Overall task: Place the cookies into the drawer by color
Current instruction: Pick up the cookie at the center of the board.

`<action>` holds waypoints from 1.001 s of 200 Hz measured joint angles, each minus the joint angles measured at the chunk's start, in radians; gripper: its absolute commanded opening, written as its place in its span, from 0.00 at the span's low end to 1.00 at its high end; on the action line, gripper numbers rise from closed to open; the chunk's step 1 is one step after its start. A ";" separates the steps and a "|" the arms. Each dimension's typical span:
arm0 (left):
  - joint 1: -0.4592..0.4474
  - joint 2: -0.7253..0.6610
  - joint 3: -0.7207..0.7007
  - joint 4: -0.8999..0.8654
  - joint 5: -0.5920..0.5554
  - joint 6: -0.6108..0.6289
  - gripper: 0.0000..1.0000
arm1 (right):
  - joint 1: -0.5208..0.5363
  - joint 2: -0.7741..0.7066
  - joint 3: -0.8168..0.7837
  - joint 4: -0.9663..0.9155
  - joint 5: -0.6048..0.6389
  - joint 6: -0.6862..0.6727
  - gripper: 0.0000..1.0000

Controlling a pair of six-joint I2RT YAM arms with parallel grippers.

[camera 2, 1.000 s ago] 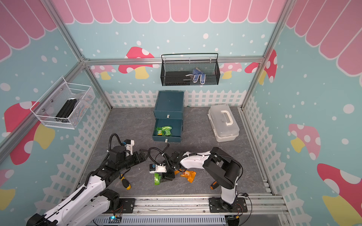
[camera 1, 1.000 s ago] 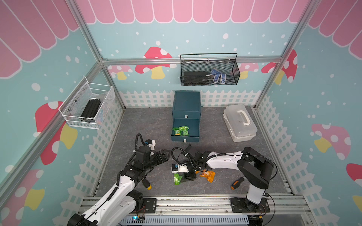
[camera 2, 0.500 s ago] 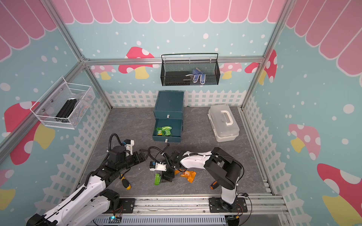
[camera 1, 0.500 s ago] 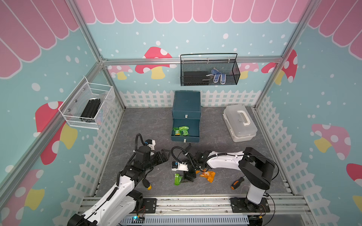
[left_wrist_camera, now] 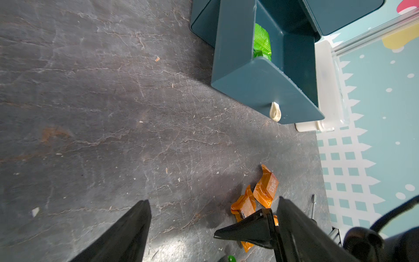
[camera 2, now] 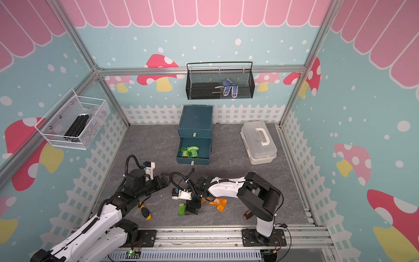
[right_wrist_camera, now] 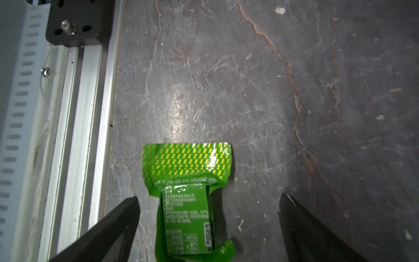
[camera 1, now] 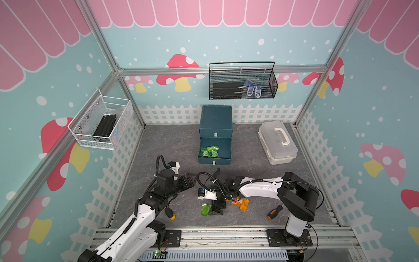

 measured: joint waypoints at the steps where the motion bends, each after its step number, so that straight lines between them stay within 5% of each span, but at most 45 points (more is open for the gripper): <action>1: 0.000 0.000 0.000 0.000 0.000 0.000 0.90 | 0.000 0.000 -0.001 0.001 0.000 0.000 0.98; 200: 0.000 -0.007 -0.002 0.028 -0.019 0.000 0.89 | 0.023 0.025 -0.019 0.103 0.198 0.073 0.49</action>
